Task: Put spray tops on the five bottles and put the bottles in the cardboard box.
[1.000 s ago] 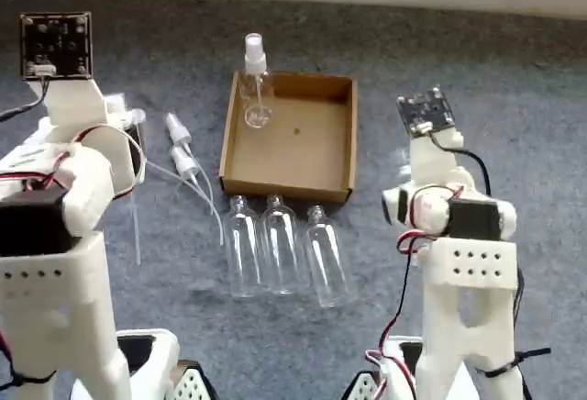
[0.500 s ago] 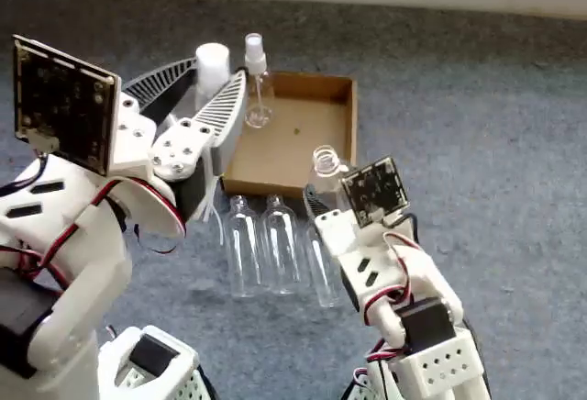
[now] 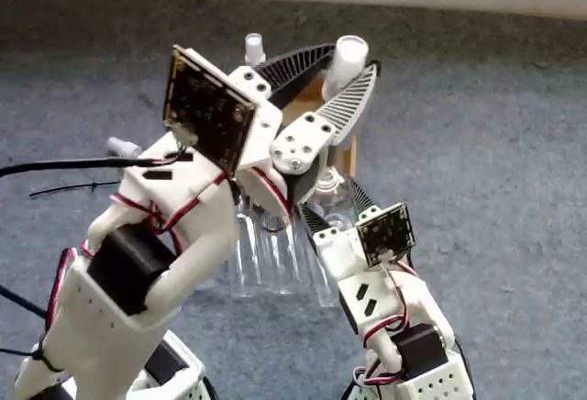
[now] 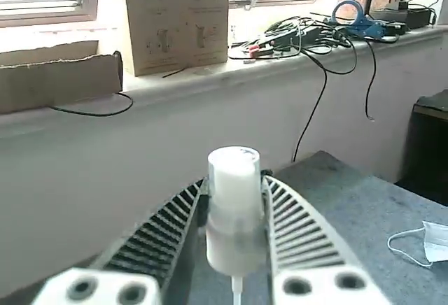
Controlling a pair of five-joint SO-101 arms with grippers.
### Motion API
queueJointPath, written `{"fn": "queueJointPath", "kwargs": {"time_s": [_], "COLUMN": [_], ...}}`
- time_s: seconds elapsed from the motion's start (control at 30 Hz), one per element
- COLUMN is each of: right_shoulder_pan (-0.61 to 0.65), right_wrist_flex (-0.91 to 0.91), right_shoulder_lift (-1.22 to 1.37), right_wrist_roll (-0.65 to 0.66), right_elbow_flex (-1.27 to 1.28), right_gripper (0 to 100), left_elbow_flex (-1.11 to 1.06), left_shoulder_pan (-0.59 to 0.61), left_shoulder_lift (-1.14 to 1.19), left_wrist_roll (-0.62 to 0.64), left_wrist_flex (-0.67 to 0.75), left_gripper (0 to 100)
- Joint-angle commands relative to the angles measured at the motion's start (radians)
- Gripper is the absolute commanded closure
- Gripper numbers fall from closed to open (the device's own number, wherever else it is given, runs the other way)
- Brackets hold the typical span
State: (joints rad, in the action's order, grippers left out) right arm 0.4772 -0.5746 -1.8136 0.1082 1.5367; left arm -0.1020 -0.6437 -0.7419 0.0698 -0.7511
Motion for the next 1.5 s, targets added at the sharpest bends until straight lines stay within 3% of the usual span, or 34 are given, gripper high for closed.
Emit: {"fn": "queueJointPath", "kwargs": {"time_s": [0.0, 0.3, 0.73, 1.47], "right_shoulder_pan": [0.008, 0.008, 0.007, 0.007], "right_wrist_flex": [0.022, 0.022, 0.022, 0.022], "right_shoulder_lift": [-0.005, -0.005, -0.005, -0.005], "right_wrist_roll": [-0.031, -0.031, -0.031, -0.031], "right_elbow_flex": [-0.012, -0.005, -0.004, -0.004], "right_gripper": [99.5, 99.5, 99.5, 99.5], "left_elbow_flex": [-0.015, 0.091, 0.182, 0.022], "left_shoulder_pan": [-0.013, -0.012, -0.015, -0.021], "left_shoulder_lift": [0.073, 0.228, 0.171, 0.17], "left_wrist_roll": [-0.006, -0.005, -0.005, 0.002], "left_wrist_flex": [0.1, 0.124, 0.074, 0.135], "left_gripper": [99, 99, 99, 99]}}
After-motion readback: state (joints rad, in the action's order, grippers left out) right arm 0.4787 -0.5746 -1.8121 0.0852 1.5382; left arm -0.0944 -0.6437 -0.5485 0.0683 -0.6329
